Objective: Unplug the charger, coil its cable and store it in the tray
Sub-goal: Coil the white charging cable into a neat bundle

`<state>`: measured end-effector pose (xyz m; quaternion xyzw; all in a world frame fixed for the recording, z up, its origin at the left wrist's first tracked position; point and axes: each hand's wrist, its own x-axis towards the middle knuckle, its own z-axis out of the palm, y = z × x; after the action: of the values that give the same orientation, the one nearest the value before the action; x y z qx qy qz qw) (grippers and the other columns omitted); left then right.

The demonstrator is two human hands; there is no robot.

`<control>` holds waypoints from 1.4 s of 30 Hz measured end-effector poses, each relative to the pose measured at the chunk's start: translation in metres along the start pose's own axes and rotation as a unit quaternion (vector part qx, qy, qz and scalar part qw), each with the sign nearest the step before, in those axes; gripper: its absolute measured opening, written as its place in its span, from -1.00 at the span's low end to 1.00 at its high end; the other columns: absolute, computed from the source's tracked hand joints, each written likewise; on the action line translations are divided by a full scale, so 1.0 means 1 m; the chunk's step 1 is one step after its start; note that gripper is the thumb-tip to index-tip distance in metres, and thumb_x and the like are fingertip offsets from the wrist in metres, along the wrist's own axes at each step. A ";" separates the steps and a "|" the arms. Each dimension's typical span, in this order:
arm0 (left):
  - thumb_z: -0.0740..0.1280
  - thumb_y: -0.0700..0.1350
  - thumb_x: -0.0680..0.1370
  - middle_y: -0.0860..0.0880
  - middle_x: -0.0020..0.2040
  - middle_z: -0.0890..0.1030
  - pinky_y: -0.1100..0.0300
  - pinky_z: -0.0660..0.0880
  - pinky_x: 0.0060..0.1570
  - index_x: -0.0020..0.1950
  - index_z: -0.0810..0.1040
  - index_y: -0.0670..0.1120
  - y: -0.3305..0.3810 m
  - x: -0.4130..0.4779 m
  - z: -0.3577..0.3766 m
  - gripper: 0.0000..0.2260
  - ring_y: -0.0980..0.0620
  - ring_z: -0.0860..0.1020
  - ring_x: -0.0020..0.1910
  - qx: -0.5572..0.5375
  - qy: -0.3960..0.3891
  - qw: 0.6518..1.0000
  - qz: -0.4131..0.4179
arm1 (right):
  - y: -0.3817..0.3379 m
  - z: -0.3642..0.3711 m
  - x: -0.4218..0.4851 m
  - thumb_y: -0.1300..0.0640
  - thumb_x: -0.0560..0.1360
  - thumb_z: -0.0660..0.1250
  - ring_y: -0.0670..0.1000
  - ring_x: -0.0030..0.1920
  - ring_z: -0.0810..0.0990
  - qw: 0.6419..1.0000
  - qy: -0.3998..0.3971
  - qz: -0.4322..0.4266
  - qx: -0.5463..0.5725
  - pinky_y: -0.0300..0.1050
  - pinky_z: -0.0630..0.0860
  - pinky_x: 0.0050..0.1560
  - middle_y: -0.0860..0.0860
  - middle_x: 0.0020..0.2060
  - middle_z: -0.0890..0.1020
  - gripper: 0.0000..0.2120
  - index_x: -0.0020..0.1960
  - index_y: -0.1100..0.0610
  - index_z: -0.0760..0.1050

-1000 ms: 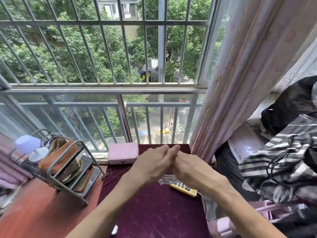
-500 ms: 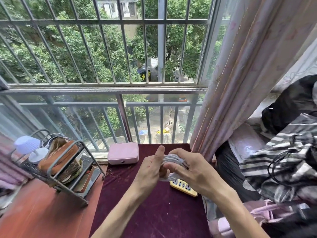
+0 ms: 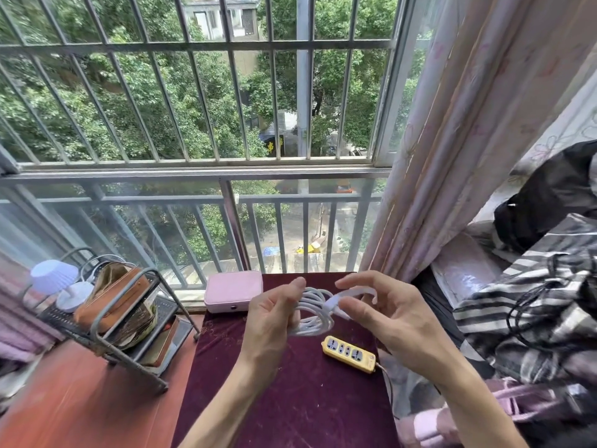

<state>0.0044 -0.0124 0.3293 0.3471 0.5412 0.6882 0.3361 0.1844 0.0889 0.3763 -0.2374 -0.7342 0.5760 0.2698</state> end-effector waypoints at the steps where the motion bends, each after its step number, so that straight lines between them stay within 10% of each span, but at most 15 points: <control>1: 0.43 0.32 0.44 0.07 -0.54 0.29 0.31 0.21 -0.48 -0.36 0.40 -0.39 0.000 -0.001 0.001 -0.26 0.11 0.18 -0.54 -0.007 -0.004 1.000 -0.001 | -0.002 -0.001 0.000 -0.07 0.54 0.53 -0.27 -0.31 0.61 1.000 0.011 0.006 0.018 -0.43 0.50 -0.27 -0.15 -0.21 0.75 -0.81 0.13 -0.09 0.69; 14: 0.42 0.13 0.47 0.06 -0.52 0.35 0.31 0.27 -0.47 -0.44 0.44 -0.12 0.008 -0.004 0.009 -0.58 0.14 0.26 -0.53 -0.032 0.027 0.999 0.006 | -0.013 0.002 -0.002 0.04 0.37 0.68 0.04 -0.04 0.79 0.996 0.009 0.016 0.086 -0.16 0.70 -0.02 0.12 -0.05 0.79 -0.67 0.09 -0.01 0.70; 20: 0.44 0.19 0.48 0.06 -0.50 0.34 0.35 0.30 -0.44 -0.45 0.35 -0.11 0.005 -0.005 0.008 -0.49 0.15 0.27 -0.50 0.012 0.048 0.999 0.016 | -0.008 0.009 -0.003 -0.06 0.46 0.58 -0.06 -0.09 0.76 0.992 0.072 -0.023 -0.100 -0.03 0.71 -0.07 -0.10 -0.08 0.77 -0.75 0.12 -0.16 0.67; 27: 0.44 0.15 0.49 0.11 -0.49 0.33 0.32 0.30 -0.41 -0.44 0.42 0.01 0.011 -0.009 0.022 -0.60 0.17 0.26 -0.48 0.004 0.046 0.999 0.019 | -0.013 0.035 -0.002 -0.05 0.52 0.56 -0.10 -0.06 0.77 0.983 0.125 -0.123 -0.048 -0.34 0.66 -0.13 -0.10 -0.07 0.77 -0.81 0.11 -0.11 0.65; 31: 0.42 0.19 0.47 0.11 -0.50 0.32 0.35 0.32 -0.40 -0.36 0.43 -0.31 0.012 -0.010 0.027 -0.44 0.19 0.27 -0.49 -0.030 0.056 0.998 0.023 | -0.014 0.036 -0.002 -0.08 0.53 0.53 -0.05 0.01 0.80 0.985 0.118 -0.128 -0.018 -0.22 0.71 0.00 -0.08 -0.03 0.79 -0.72 0.23 -0.12 0.64; 35: 0.39 0.12 0.51 0.17 -0.55 0.43 0.47 0.34 -0.46 -0.26 0.41 -0.48 0.012 -0.010 0.027 -0.38 0.27 0.37 -0.56 -0.045 0.042 0.997 0.036 | -0.011 0.033 -0.003 0.00 0.56 0.52 -0.36 -0.31 0.65 0.979 0.131 -0.147 -0.059 -0.57 0.47 -0.27 -0.34 -0.22 0.72 -0.82 0.15 -0.04 0.70; 42: 0.43 0.17 0.50 0.10 -0.47 0.32 0.36 0.29 -0.43 -0.41 0.35 -0.19 0.013 -0.012 0.024 -0.47 0.17 0.27 -0.48 0.028 0.038 0.998 0.032 | -0.009 0.026 0.000 -0.09 0.58 0.48 -0.18 -0.28 0.71 0.982 0.144 -0.120 -0.021 -0.36 0.61 -0.24 -0.18 -0.18 0.76 -0.86 0.12 -0.13 0.70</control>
<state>0.0301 -0.0130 0.3450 0.3470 0.5614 0.6958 0.2835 0.1664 0.0678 0.3805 -0.2336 -0.7228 0.4836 0.4350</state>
